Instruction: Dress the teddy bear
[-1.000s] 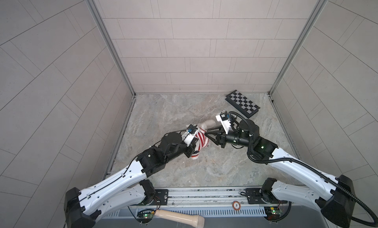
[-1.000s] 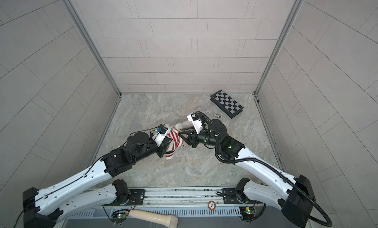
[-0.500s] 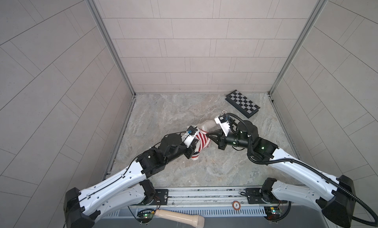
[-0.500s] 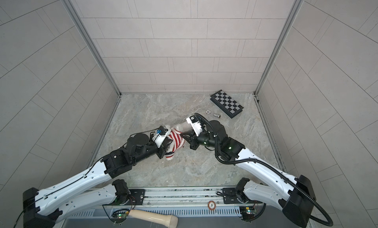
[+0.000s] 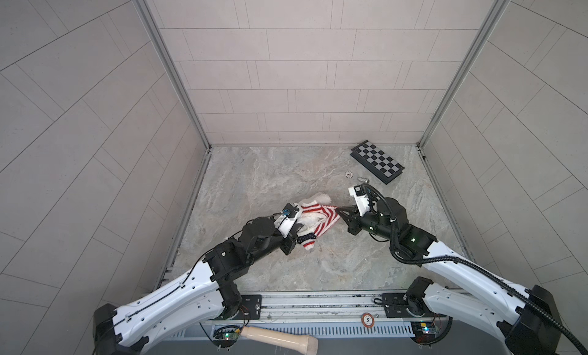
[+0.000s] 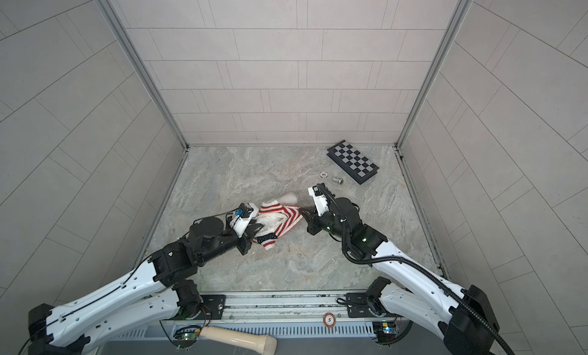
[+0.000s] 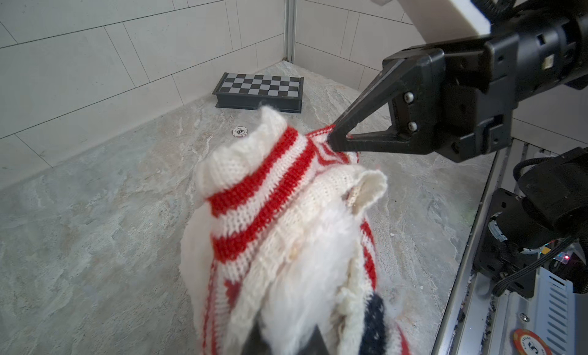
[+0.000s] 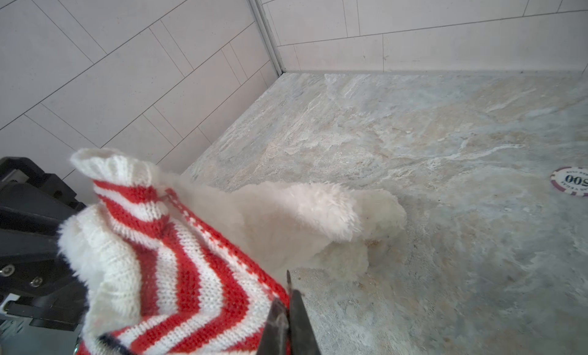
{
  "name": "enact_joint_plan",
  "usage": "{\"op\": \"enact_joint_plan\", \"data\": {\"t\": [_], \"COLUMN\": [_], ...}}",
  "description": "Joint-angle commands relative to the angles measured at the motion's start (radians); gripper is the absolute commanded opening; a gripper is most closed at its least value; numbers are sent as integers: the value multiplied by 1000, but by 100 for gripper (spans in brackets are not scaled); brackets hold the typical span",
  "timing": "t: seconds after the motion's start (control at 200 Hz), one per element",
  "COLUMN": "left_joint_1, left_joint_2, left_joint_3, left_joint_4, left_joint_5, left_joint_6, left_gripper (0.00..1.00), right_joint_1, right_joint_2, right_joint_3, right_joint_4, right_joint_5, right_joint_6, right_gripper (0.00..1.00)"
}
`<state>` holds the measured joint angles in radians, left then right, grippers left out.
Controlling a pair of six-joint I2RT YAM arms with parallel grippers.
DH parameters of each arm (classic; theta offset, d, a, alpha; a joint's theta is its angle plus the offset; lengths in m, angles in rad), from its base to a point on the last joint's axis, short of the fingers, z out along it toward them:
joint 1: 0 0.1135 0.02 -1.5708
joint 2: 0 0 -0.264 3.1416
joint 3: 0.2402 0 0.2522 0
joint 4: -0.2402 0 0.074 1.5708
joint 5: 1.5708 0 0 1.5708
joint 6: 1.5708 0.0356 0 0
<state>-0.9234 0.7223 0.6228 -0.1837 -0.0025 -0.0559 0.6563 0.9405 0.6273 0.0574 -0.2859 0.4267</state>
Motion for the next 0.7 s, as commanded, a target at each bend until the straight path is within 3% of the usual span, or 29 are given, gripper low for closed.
{"op": "enact_joint_plan", "data": {"t": [0.0, 0.13, 0.19, 0.33, 0.591, 0.691], "left_joint_1": [4, 4, 4, 3, 4, 4], "left_joint_2": [-44, -59, -40, 21, -41, -64], "left_joint_3": [-12, -25, -19, 7, -37, -45], "left_joint_4": [46, 83, 92, 102, 273, 325], "left_joint_5": [0, 54, 103, 175, 141, 116], "left_joint_6": [-33, -42, -39, -29, -155, -215], "left_gripper": [0, 0, 0, 0, 0, 0], "right_joint_1": [-22, -40, -40, 26, -44, -62], "right_joint_2": [16, 71, 103, 117, 202, 287], "right_joint_3": [-42, -73, -55, 28, -3, -32], "right_joint_4": [-31, 4, 29, 12, -9, 21], "right_joint_5": [137, 134, 70, 69, 124, 82], "right_joint_6": [15, 24, 6, -35, -40, -28], "right_gripper": [0, 0, 0, 0, 0, 0]}}
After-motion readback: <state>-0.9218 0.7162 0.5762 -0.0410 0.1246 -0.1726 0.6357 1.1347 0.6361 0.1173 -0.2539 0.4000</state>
